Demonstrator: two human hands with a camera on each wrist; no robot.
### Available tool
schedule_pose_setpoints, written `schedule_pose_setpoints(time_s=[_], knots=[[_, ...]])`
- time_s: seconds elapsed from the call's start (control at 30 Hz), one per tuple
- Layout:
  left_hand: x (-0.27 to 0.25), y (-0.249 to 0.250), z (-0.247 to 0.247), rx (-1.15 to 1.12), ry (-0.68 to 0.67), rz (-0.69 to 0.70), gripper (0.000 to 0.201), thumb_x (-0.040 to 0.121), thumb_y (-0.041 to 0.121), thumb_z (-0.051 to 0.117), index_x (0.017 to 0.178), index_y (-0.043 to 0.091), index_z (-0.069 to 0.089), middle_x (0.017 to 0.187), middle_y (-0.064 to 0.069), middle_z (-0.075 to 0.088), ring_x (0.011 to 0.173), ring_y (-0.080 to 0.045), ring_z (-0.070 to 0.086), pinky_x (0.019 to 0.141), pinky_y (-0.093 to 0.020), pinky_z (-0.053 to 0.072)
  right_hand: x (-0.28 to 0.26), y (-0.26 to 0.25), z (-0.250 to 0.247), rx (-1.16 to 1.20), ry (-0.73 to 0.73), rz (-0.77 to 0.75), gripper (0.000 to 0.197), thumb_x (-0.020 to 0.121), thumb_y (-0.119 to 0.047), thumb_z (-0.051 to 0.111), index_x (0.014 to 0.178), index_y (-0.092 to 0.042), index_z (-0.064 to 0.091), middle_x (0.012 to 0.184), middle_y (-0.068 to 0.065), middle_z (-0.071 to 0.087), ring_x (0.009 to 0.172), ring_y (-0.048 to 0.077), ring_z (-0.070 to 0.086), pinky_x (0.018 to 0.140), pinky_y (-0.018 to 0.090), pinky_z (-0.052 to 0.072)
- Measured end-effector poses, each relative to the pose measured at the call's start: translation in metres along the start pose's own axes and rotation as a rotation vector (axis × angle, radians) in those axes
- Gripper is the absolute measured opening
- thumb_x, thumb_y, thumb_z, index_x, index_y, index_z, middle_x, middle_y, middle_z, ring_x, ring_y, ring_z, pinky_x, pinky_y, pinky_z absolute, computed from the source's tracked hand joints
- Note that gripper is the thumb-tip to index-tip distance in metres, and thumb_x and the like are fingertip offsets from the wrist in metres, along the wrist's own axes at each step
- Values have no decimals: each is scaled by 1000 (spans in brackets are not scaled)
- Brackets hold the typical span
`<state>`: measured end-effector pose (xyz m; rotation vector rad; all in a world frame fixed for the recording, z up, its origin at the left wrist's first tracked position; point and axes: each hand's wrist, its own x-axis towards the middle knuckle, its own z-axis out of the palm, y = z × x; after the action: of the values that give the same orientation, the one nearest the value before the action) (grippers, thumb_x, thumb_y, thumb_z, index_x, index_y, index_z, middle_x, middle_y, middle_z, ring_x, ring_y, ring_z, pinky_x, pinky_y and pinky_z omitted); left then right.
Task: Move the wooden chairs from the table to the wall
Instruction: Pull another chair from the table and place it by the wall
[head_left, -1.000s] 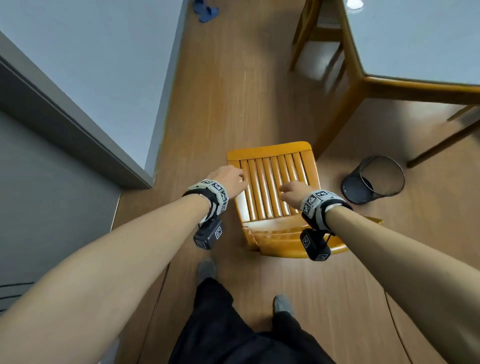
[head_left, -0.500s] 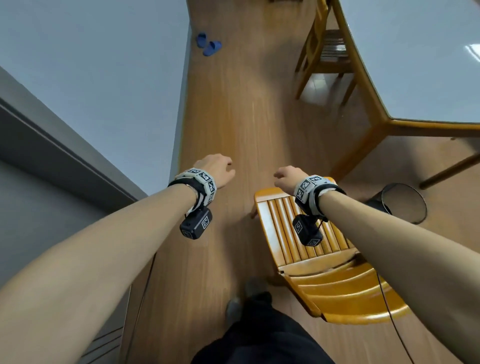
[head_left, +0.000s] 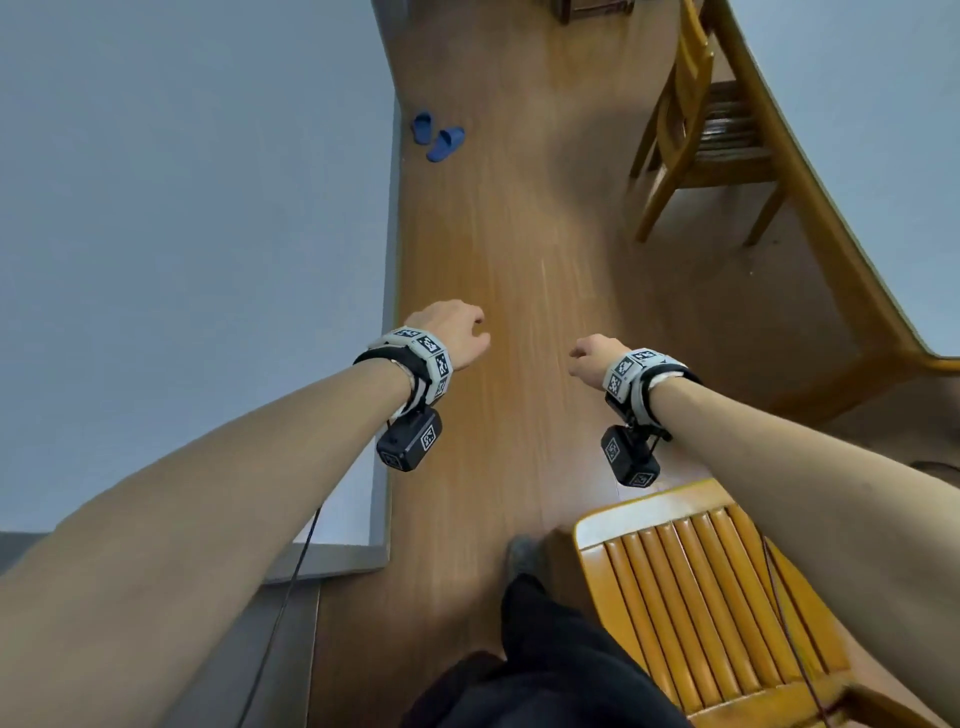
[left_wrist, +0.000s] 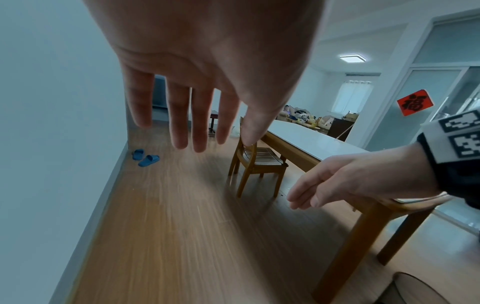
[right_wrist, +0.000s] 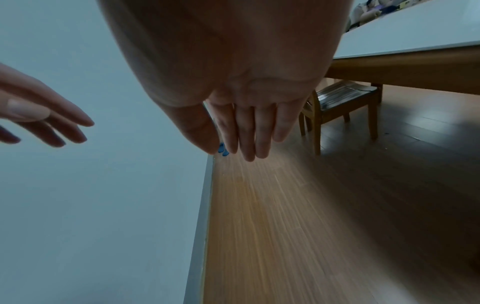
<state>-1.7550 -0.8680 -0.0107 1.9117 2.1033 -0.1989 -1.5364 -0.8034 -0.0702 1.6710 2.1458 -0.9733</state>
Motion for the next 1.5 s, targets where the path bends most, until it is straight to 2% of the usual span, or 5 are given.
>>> schedule_pose_setpoints(time_s=[0.3, 0.53, 1.0, 1.3, 1.5], knots=[[214, -28, -80, 5, -4, 67, 46, 98, 43, 42, 139, 25, 54, 136, 2, 56, 117, -23, 57, 86, -37, 51, 157, -23, -129, 35, 55, 36, 36, 94, -21, 53, 129, -13, 63, 128, 13, 62, 114, 34, 59, 96, 41, 50], [424, -23, -129, 32, -25, 247, 44, 98, 42, 43, 136, 25, 56, 133, 1, 58, 115, -25, 58, 82, -35, 47, 284, -8, -232, 112, 127, 242, 45, 93, -26, 54, 137, -21, 56, 135, 9, 58, 119, 32, 57, 99, 38, 47], [744, 70, -230, 119, -66, 555, 46, 96, 42, 43, 139, 27, 54, 137, 0, 55, 122, -26, 54, 94, -41, 46, 472, 59, -411, 322, 212, 502, 52, 91, -28, 49, 142, -22, 49, 143, 7, 53, 128, 28, 53, 107, 41, 42], [944, 137, -254, 187, -132, 561, 46, 98, 39, 43, 141, 26, 51, 141, -1, 52, 127, -25, 49, 96, -42, 42, 644, 125, -527, 403, 248, 510, 50, 94, -25, 49, 144, -19, 47, 143, 8, 53, 128, 28, 53, 104, 40, 44], [1049, 175, -272, 186, -154, 598, 47, 98, 38, 44, 142, 24, 50, 141, -2, 53, 124, -27, 52, 96, -44, 45, 716, 144, -590, 405, 289, 530, 50, 96, -21, 50, 145, -16, 46, 138, 11, 56, 120, 29, 57, 96, 38, 47]])
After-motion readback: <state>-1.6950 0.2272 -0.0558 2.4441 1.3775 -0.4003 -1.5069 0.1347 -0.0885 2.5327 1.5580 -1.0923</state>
